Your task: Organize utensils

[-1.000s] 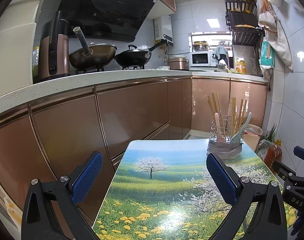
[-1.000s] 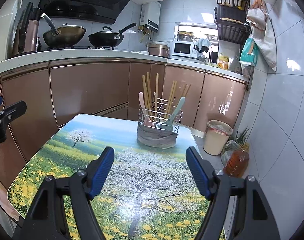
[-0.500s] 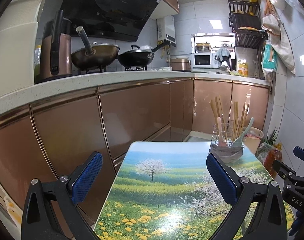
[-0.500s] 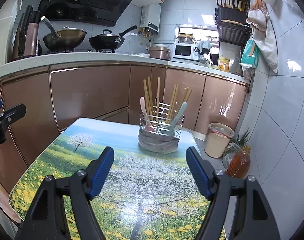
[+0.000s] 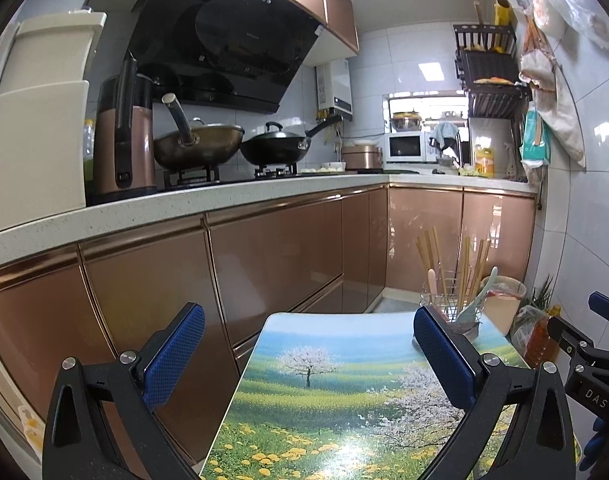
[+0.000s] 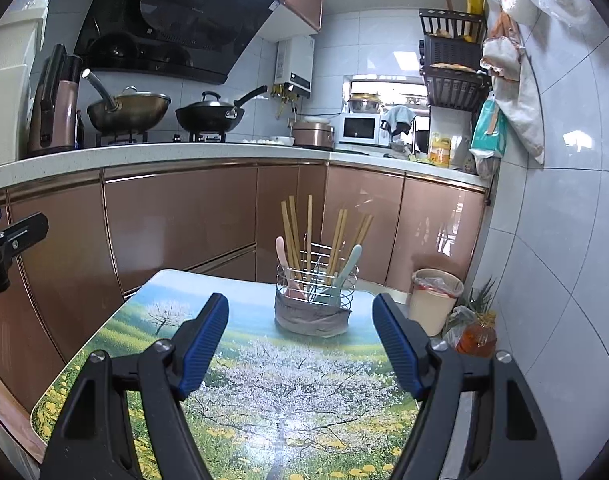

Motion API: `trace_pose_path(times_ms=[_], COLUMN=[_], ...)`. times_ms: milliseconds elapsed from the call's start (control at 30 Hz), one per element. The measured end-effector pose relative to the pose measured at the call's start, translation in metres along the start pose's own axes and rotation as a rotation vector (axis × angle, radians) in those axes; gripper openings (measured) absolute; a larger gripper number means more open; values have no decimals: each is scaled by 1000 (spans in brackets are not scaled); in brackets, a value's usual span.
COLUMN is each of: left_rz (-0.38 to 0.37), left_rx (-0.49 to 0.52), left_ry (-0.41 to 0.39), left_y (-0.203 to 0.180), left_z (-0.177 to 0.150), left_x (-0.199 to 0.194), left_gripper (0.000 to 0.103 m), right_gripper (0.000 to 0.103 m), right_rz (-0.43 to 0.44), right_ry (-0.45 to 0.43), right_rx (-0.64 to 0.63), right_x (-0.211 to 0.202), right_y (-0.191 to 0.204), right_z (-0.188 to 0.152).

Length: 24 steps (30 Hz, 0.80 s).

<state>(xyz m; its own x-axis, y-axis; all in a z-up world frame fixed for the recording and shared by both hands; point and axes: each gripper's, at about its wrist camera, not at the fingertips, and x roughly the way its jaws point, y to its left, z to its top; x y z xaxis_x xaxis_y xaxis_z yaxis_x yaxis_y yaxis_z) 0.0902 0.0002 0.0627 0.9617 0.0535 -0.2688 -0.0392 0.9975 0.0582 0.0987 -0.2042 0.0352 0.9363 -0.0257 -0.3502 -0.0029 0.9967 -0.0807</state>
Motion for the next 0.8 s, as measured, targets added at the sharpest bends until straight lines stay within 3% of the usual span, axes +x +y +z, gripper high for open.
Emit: trace_pose_path(times_ms=[800], left_rz=[-12], left_rx=[-23], left_ry=[-21], left_y=[16], left_z=[5], left_x=[-29], left_gripper=[103], right_gripper=[73], right_rz=[-22], right_ry=[-46], right_rx=[-2], right_x=[-37], right_y=[-4], right_z=[10])
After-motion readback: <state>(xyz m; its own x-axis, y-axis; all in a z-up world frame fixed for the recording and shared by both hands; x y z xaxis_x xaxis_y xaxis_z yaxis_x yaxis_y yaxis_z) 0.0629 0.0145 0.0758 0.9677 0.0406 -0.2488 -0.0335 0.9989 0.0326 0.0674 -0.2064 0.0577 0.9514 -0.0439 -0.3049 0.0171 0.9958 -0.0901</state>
